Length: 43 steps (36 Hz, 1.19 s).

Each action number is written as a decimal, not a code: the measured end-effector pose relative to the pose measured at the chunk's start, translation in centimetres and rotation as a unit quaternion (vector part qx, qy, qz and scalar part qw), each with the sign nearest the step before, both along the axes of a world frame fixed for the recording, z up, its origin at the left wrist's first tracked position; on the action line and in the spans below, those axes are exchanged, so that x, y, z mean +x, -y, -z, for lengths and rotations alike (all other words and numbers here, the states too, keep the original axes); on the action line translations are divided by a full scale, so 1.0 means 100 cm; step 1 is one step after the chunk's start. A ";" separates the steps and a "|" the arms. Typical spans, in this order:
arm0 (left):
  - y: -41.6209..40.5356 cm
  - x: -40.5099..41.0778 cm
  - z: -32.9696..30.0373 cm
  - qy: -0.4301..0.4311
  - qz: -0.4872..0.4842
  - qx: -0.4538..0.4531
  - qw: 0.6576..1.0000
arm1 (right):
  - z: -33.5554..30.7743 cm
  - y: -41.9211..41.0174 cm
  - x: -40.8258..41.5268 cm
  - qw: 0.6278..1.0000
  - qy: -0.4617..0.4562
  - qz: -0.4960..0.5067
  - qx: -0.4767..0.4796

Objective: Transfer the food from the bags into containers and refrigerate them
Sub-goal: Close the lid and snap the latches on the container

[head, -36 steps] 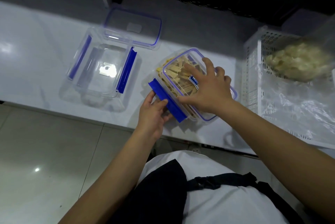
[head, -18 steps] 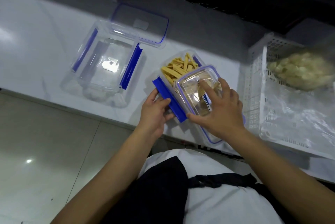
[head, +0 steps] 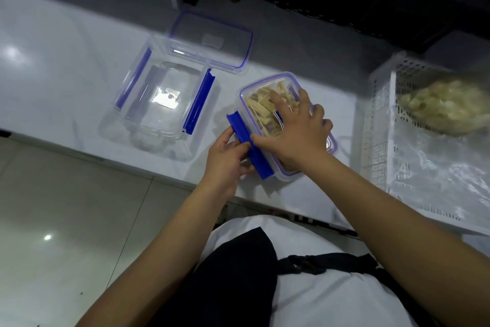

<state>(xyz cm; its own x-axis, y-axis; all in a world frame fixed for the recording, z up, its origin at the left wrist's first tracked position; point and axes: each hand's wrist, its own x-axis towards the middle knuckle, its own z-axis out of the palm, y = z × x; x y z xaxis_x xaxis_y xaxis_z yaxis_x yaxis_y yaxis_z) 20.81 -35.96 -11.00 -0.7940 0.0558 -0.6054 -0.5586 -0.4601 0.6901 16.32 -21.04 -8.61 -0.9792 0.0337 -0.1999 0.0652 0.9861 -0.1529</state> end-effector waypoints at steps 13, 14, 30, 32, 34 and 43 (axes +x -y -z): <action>0.006 0.001 0.001 -0.005 0.018 0.013 1.000 | 0.017 -0.008 0.010 0.998 -0.049 -0.044 0.019; 0.006 0.001 0.001 -0.007 0.021 0.012 1.000 | 0.018 -0.008 0.011 0.998 -0.052 -0.043 0.015; 0.014 -0.009 -0.002 -0.004 0.042 -0.060 0.997 | -0.002 -0.013 0.019 0.997 0.062 -0.045 -0.028; 0.018 -0.012 -0.002 0.000 0.036 -0.074 0.997 | -0.011 -0.017 0.027 0.992 0.101 -0.061 -0.045; 0.024 -0.014 -0.003 0.000 0.036 -0.092 0.995 | -0.022 -0.023 0.033 0.986 0.134 -0.082 -0.059; 0.038 -0.019 -0.021 -0.050 0.143 -0.135 0.979 | -0.057 -0.049 0.009 0.956 0.144 -0.234 0.102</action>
<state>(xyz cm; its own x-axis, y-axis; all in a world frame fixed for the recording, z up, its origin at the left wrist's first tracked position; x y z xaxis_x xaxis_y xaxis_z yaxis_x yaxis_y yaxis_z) 18.89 -39.73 -8.93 -0.8250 0.1328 -0.5493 -0.5618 -0.0881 0.8226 17.26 -16.18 -2.87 -0.8024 -0.3268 -0.4993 -0.3793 0.9253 0.0039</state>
